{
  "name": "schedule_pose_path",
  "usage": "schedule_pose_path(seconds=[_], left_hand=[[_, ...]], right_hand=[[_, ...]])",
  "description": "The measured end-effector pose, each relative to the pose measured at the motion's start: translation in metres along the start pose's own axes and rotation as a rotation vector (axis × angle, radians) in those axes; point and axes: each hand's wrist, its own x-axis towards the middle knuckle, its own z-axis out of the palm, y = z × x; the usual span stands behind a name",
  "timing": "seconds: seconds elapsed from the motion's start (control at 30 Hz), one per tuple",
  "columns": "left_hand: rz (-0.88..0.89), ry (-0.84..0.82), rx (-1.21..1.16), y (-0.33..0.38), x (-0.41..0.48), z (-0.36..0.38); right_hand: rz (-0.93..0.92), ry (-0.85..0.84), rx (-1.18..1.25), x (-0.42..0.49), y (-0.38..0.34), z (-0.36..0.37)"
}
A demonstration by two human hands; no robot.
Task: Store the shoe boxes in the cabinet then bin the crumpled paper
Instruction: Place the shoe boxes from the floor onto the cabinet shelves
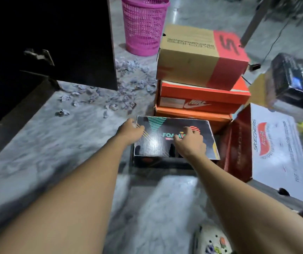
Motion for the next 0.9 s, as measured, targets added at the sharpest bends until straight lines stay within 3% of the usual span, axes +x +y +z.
schedule_pose_path(seconds=[0.2,0.37,0.5,0.6,0.67,0.8,0.9], left_hand=[[-0.04,-0.032,-0.068,-0.032,0.004,0.045],[-0.087,-0.046,-0.152,-0.054,0.015,0.051],[-0.196,0.17,-0.21,-0.057,-0.003,0.034],[-0.313,0.395,-0.243,-0.078,-0.01,0.017],[-0.361,0.49,-0.271,-0.09,-0.011,0.007],[-0.397,0.553,-0.319,-0.101,-0.011,-0.003],[-0.384,0.498,-0.345,-0.104,-0.013,-0.002]], right_hand=[[0.141,0.02,-0.083,0.016,0.032,-0.006],[0.267,-0.085,-0.026,0.029,0.046,-0.012],[0.138,-0.072,0.073,0.024,0.037,0.002],[-0.1,-0.043,0.3,0.013,0.03,0.023],[-0.141,0.003,0.435,0.005,0.031,0.034],[-0.031,-0.035,0.598,-0.006,0.046,0.051],[-0.069,-0.141,0.654,-0.008,0.046,0.057]])
